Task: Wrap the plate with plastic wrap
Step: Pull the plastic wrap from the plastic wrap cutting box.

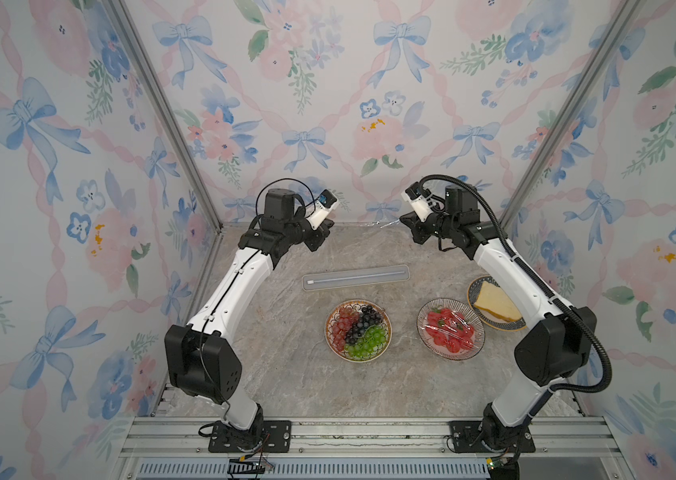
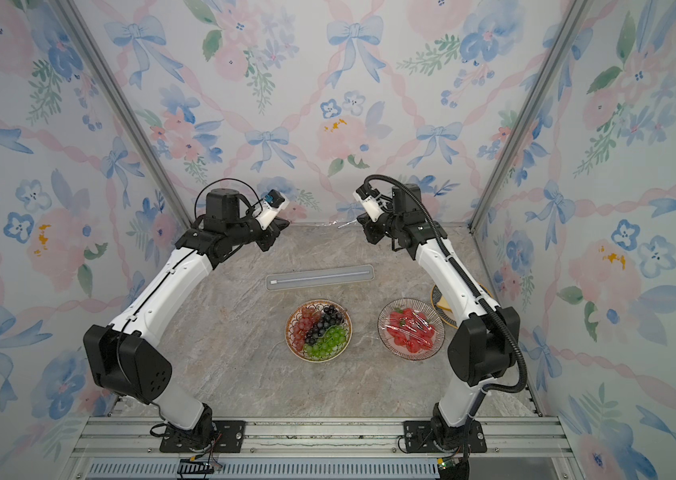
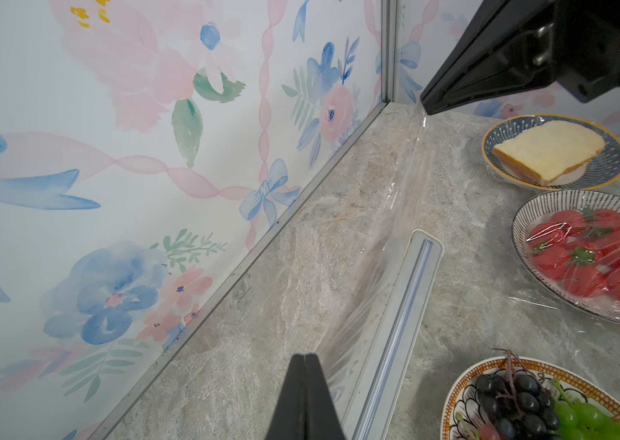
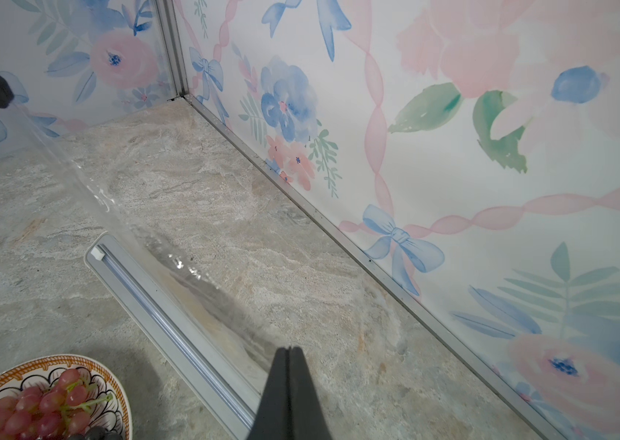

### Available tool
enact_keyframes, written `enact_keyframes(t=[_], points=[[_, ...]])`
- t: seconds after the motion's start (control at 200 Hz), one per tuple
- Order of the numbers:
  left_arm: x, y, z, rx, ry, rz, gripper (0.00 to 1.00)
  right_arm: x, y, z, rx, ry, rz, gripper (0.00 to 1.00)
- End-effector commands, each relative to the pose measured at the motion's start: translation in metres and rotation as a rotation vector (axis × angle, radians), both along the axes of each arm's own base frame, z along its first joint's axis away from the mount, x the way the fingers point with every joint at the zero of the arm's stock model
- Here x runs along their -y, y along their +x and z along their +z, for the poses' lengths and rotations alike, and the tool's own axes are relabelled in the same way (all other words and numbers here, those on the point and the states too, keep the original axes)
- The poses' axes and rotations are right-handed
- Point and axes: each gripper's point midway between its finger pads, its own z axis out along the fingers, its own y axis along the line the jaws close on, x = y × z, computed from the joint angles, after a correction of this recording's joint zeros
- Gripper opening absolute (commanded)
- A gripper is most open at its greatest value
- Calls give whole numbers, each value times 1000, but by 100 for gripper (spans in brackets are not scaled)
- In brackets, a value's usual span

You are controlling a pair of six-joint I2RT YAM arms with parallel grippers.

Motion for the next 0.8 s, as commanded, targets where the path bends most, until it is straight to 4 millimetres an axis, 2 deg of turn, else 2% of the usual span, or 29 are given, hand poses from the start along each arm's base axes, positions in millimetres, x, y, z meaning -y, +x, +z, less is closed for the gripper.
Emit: enact_keyframes(t=[0.0, 0.445, 0.665, 0.685, 0.795], points=[[-3, -5, 45, 105, -34, 13, 0, -3, -8, 43, 96, 15, 5, 0], [-5, -9, 77, 170, -54, 21, 0, 6, -14, 79, 177, 16, -40, 0], [-7, -14, 88, 193, -62, 23, 0, 8, -17, 80, 175, 20, -52, 0], [-7, -14, 90, 196, -63, 22, 0, 11, -23, 92, 198, 29, -54, 0], [-7, -17, 94, 207, -66, 22, 0, 12, -27, 96, 208, 30, -59, 0]])
